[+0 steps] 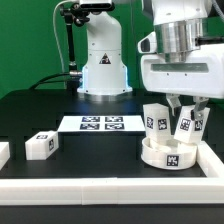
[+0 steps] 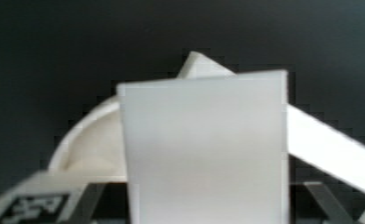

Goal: Assemble stool

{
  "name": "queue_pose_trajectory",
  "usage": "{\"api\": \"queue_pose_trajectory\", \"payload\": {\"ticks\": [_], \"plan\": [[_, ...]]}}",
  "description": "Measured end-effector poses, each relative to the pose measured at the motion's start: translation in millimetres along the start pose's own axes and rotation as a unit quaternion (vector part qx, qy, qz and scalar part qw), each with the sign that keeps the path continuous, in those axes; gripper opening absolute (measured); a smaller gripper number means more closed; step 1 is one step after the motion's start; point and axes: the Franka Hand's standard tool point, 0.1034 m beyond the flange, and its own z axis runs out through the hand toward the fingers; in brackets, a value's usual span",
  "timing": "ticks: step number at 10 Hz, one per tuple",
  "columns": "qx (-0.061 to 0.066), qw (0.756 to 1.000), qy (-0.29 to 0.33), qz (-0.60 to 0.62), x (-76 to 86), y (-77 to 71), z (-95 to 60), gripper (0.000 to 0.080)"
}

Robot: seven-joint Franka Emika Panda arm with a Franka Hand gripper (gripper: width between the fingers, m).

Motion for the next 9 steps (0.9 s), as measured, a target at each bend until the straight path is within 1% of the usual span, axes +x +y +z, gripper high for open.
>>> {"api": "queue_pose_trajectory", "payload": {"ticks": [3,5,6,9], "plan": [[0.002,0.997,-0.005,0.071,2.5,-0.8,-1.1,0.0341],[0.014,0.990,-0.014,0.140,5.1,-1.6,-1.6,0.0341],[0.017,0.985,-0.019,0.169,4.8,-1.1,-1.1,0.0341],[0.015,0.969,-0.023,0.247,3.2,-0.6,1.5,0.0341]]}}
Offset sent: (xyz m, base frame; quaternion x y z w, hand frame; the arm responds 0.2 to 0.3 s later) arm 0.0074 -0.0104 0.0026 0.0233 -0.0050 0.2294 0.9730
